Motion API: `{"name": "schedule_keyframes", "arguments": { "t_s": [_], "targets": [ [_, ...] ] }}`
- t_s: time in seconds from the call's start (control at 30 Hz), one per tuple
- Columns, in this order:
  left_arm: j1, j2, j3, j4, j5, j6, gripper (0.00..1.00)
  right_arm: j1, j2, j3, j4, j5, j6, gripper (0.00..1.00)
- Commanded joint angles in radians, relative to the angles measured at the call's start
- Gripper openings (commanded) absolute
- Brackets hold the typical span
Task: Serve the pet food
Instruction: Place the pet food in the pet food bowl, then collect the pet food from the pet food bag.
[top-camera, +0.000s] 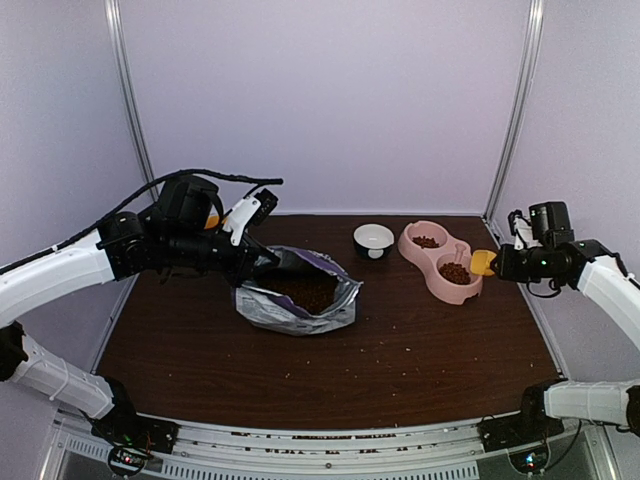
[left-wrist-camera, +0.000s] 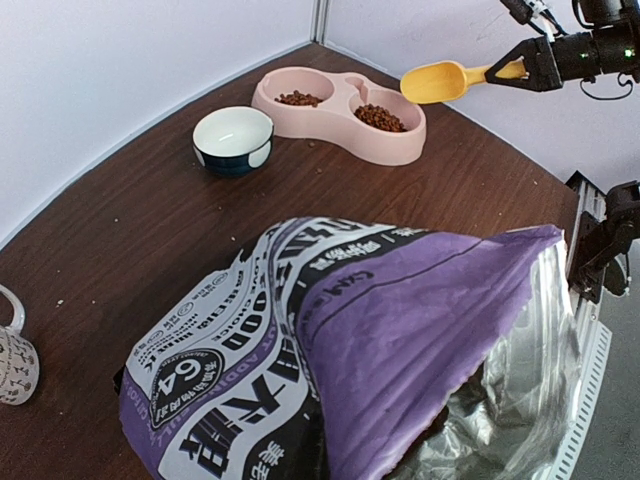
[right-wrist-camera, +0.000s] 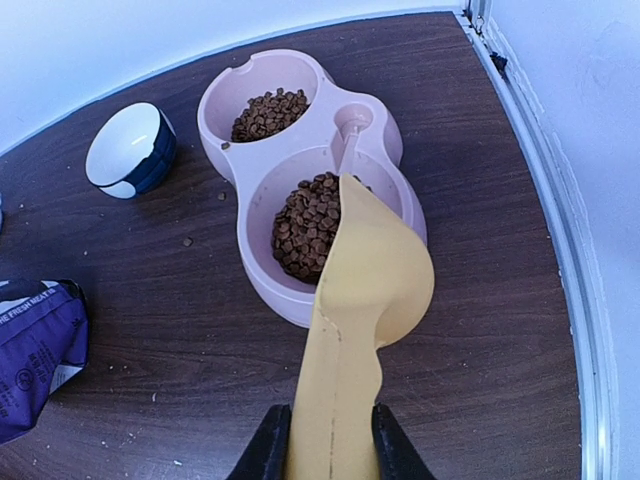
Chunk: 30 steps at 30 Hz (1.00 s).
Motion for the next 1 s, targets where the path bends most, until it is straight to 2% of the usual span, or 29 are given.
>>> {"name": "schedule_keyframes", "arguments": {
  "t_s": [0.0, 0.2, 0.33, 0.47, 0.73, 0.97],
  "targets": [
    [0.008, -0.054, 0.012, 0.108, 0.013, 0.017, 0.00, 0.030, 0.011, 0.035, 0.002, 0.083, -0.024, 0.00],
    [0.008, -0.056, 0.011, 0.108, 0.008, 0.019, 0.00, 0.030, -0.045, 0.021, 0.079, -0.135, 0.011, 0.00],
    [0.007, -0.048, 0.013, 0.106, 0.009, 0.021, 0.00, 0.035, -0.107, -0.010, 0.131, -0.333, 0.097, 0.00],
    [0.008, -0.034, 0.020, 0.091, -0.024, 0.025, 0.00, 0.119, -0.195, -0.054, 0.210, -0.461, 0.222, 0.00],
    [0.012, -0.016, 0.029, 0.078, -0.054, 0.031, 0.00, 0.487, -0.309, -0.047, 0.345, -0.386, 0.443, 0.00],
    [0.026, -0.022, 0.028, 0.071, -0.078, 0.038, 0.00, 0.851, -0.218, 0.093, 0.287, -0.178, 0.422, 0.00]
  ]
}}
